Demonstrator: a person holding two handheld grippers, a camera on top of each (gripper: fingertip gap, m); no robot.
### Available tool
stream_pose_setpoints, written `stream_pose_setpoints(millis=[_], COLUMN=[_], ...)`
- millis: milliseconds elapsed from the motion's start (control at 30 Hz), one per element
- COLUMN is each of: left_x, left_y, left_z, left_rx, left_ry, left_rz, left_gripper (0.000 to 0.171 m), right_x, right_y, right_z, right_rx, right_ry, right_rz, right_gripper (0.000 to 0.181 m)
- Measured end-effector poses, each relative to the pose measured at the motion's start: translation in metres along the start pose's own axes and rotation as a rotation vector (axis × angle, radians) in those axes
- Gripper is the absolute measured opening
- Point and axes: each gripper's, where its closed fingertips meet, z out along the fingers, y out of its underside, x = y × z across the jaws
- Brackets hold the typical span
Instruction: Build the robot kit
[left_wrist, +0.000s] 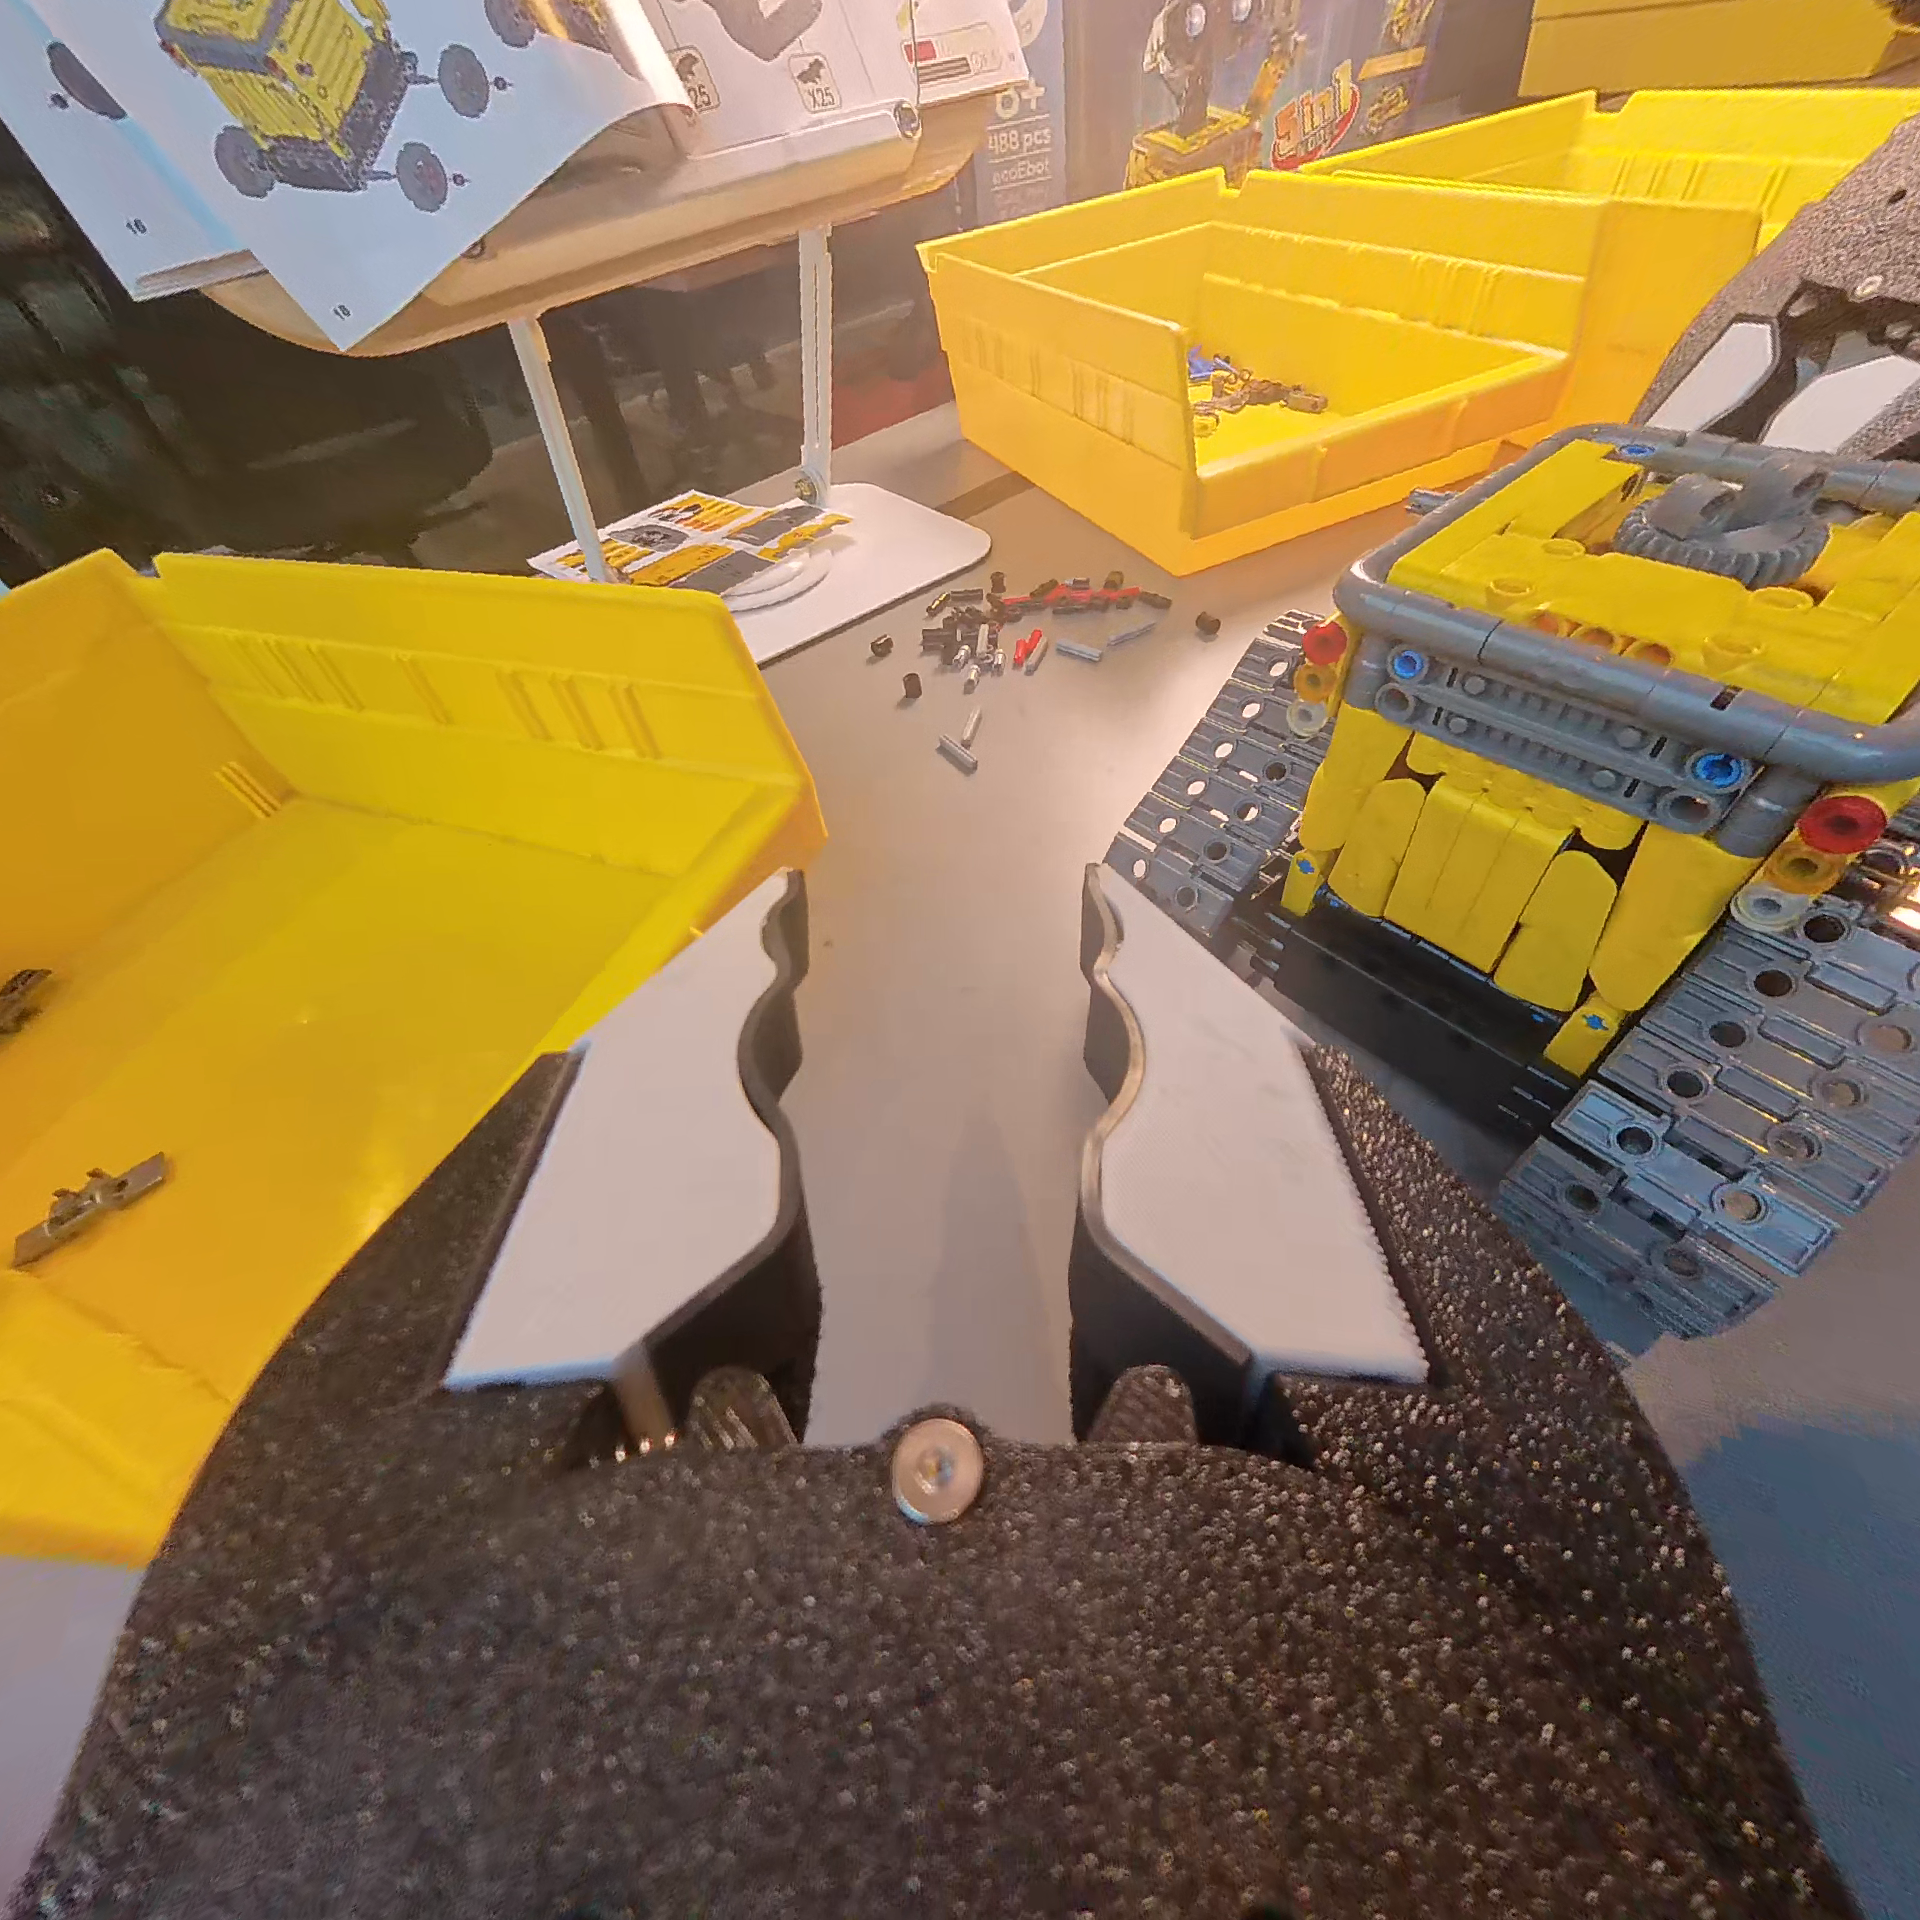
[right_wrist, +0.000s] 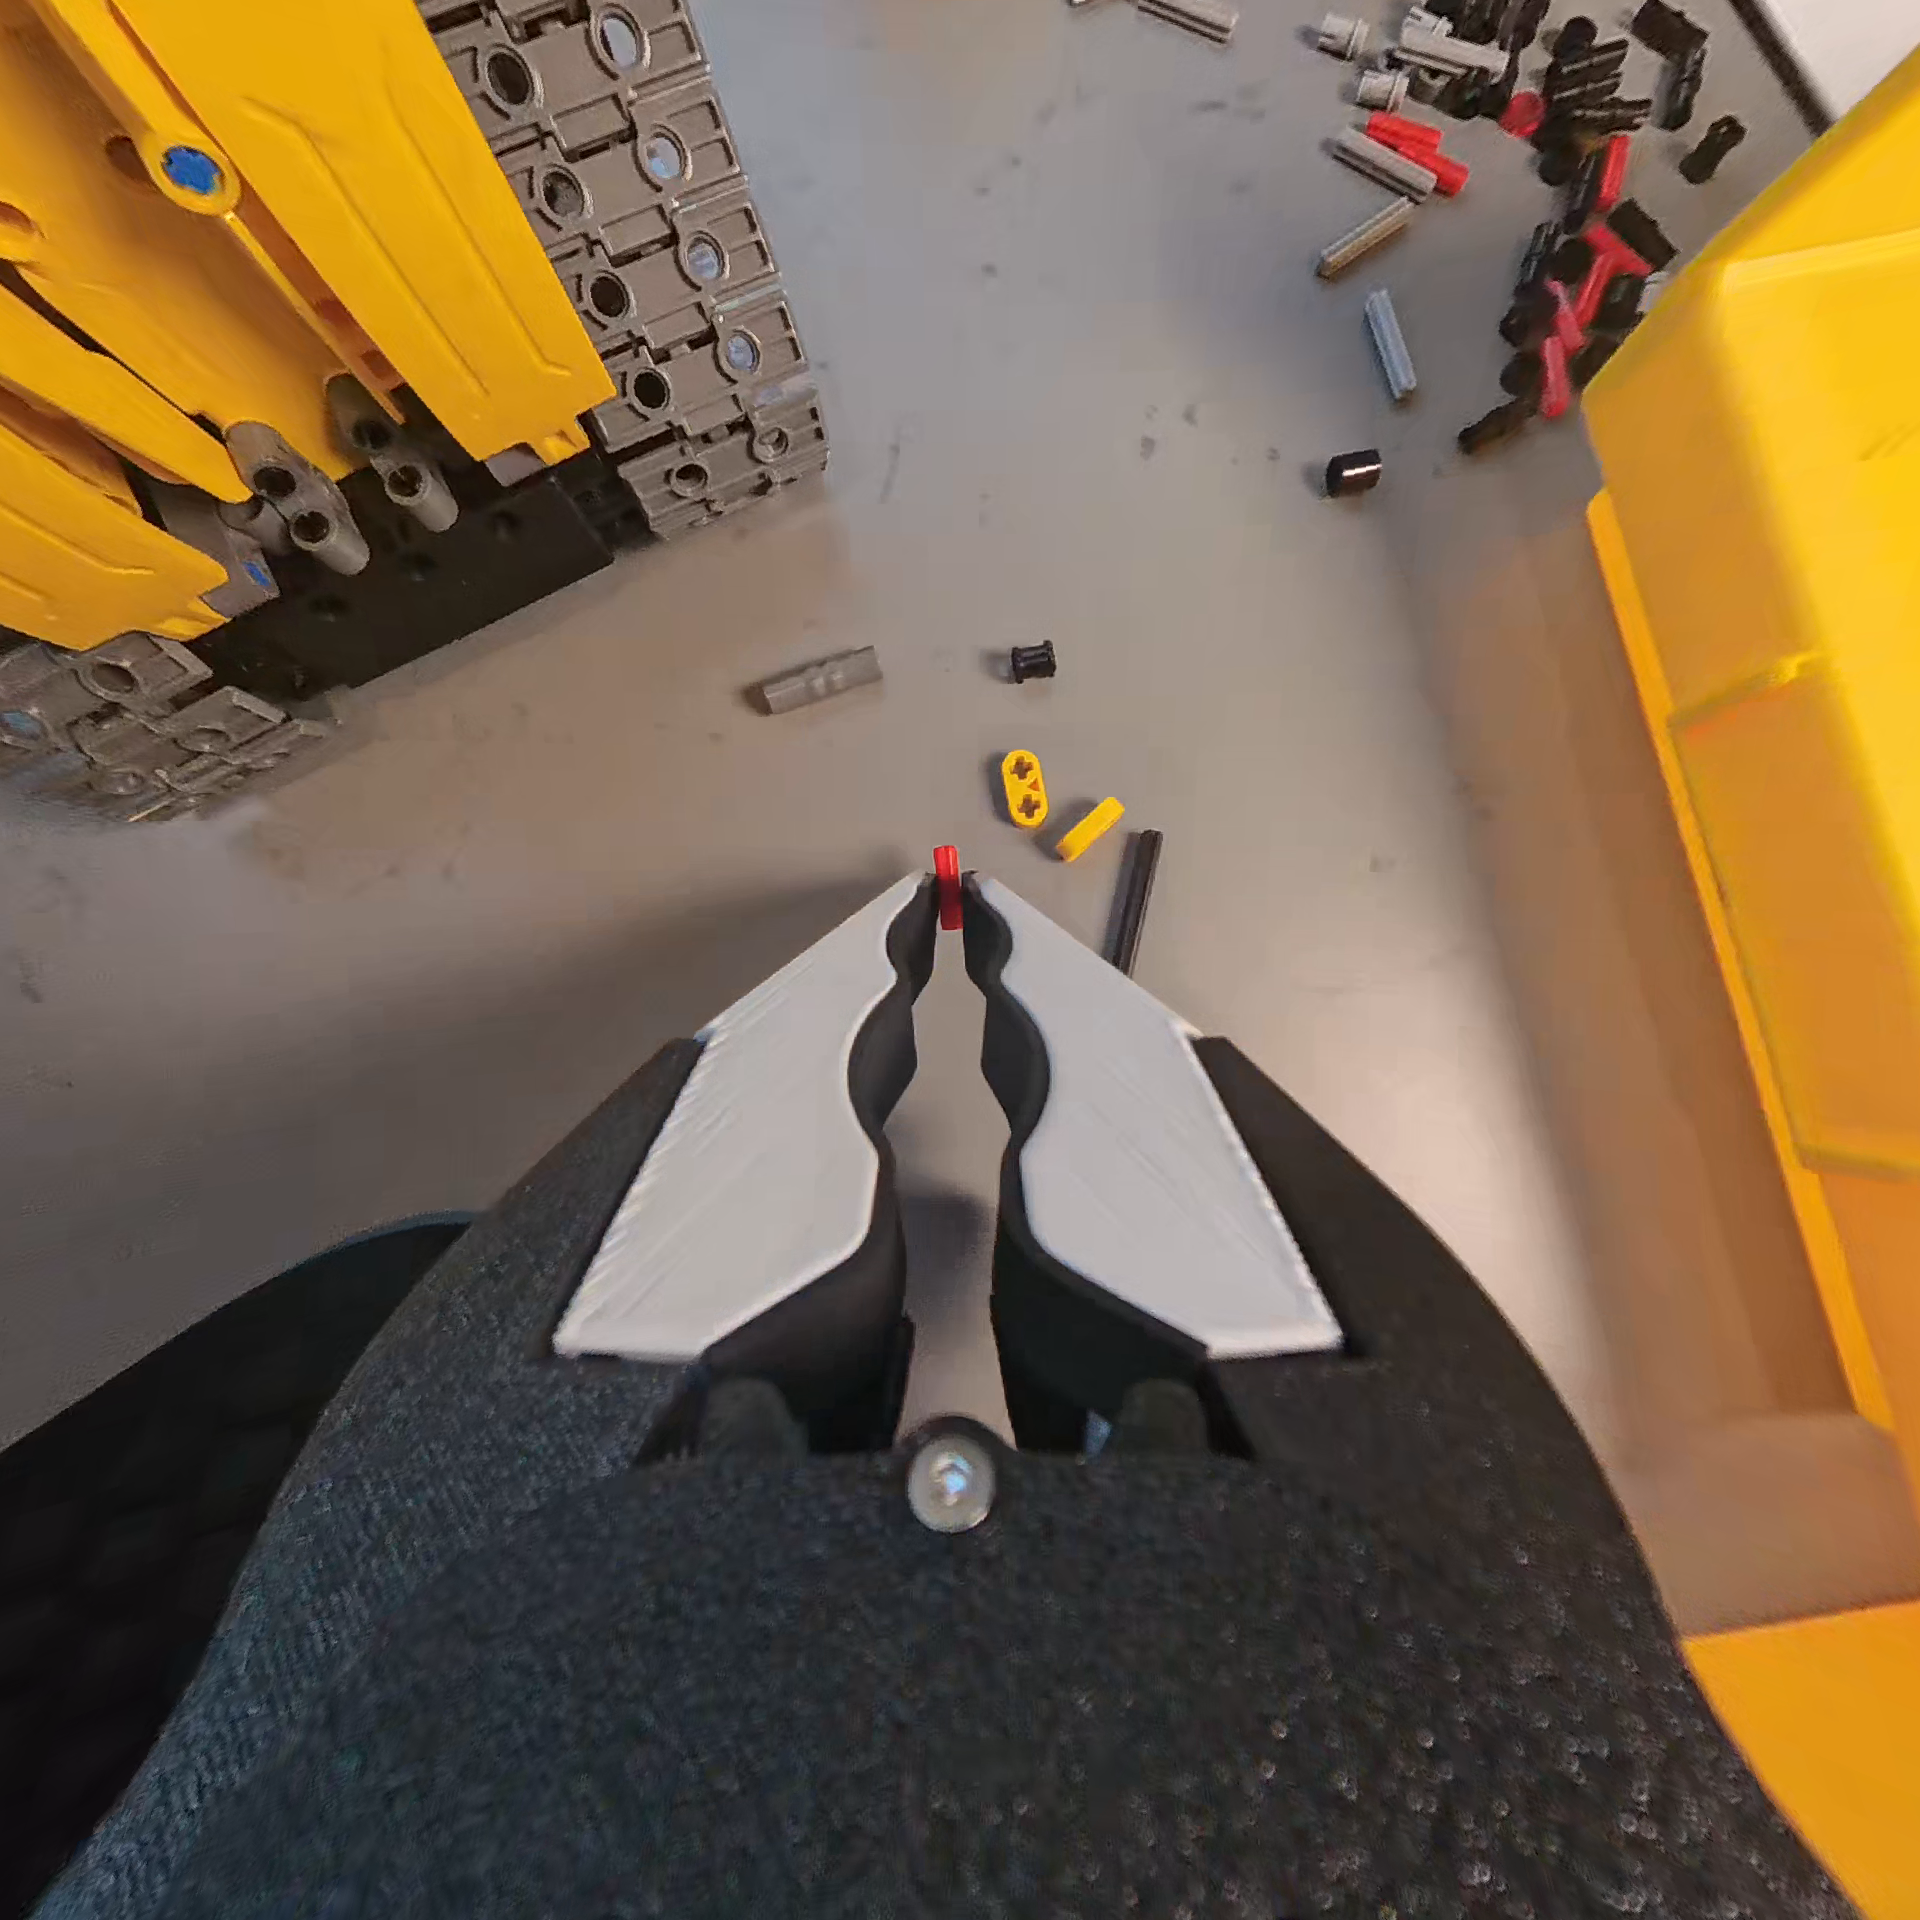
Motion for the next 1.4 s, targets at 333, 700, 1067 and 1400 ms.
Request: stream_pose_setpoints(millis=[333,700,1067,1400], left_x=[-0.001,-0.001,-0.001,-0.001], left_y=[-0.005,-0.002,0.003,0.001], left_z=[-0.004,-0.002,0.002,0.001], left_rx=[0.036,0.015,-0.020,-0.010], left_ry=[-0.015,-0.020,-0.030,-0.027], left_rz=[0.004,0.014,0.029,0.022], left_gripper=[0.052,0.052,0.053,0.053], right_x=[-0.002,-0.002,-0.003,0.027], right_y=[-0.002,-0.002,-0.003,-0.128], right_z=[0.011,0.011,0.011,0.026], right_rx=[0.012,0.029,0.036,0.247], right_ry=[0.036,0.050,0.043,0.088], right_rz=[-0.016,-0.032,-0.055,-0.135], right_gripper=[0.004,0.005,0.004,0.004])
